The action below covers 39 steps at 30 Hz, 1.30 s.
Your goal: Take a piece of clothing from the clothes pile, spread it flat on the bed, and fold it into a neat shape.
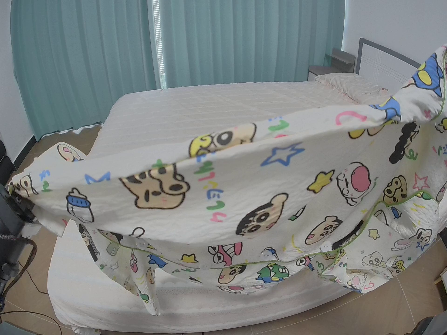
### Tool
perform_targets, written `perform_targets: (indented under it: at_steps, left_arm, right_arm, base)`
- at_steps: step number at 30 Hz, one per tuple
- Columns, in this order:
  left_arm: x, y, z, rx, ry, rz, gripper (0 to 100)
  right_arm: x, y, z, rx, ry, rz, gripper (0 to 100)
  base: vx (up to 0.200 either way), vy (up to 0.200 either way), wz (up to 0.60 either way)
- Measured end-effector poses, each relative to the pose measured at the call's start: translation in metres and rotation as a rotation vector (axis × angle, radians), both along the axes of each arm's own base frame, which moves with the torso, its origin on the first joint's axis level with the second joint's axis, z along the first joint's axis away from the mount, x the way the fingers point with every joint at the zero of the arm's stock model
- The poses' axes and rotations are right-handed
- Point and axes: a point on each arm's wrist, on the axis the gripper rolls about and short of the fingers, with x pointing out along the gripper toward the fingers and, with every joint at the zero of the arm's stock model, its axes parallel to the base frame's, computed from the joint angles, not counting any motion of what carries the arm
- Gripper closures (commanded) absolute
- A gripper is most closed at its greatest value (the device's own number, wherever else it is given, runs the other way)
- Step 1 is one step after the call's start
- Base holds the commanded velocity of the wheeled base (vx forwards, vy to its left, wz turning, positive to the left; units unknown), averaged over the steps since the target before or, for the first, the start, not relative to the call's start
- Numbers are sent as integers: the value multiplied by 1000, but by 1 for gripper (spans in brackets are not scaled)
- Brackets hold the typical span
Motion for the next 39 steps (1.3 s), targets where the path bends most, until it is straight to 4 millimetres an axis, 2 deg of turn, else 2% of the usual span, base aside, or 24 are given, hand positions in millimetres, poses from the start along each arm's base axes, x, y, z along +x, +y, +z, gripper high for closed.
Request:
perform_targets:
  at_steps: [7,14,22,28,32,39]
  left_arm:
    - [-2,0,-2,19,76,-32,100]
    - [6,-2,-13,105,184,-43,100]
    - [45,4,-21,134,293,88,100]
    - [79,7,-25,134,368,149,100]
    - [99,6,-27,140,405,181,100]
    - [126,5,-35,156,459,221,100]
  right_arm:
    - [6,-1,6,11,83,17,100]
    - [42,1,-1,-14,165,-64,100]
    - [97,5,-20,-44,273,-180,100]
    - [134,11,-37,-57,336,-282,100]
    - [149,13,-44,-58,363,-314,100]
    - [164,16,-53,-69,393,-330,100]
  base:
    - [0,0,0]
    - [0,0,0]
    - [0,0,0]
    - [200,0,0]
    - [200,0,0]
    - [143,0,0]
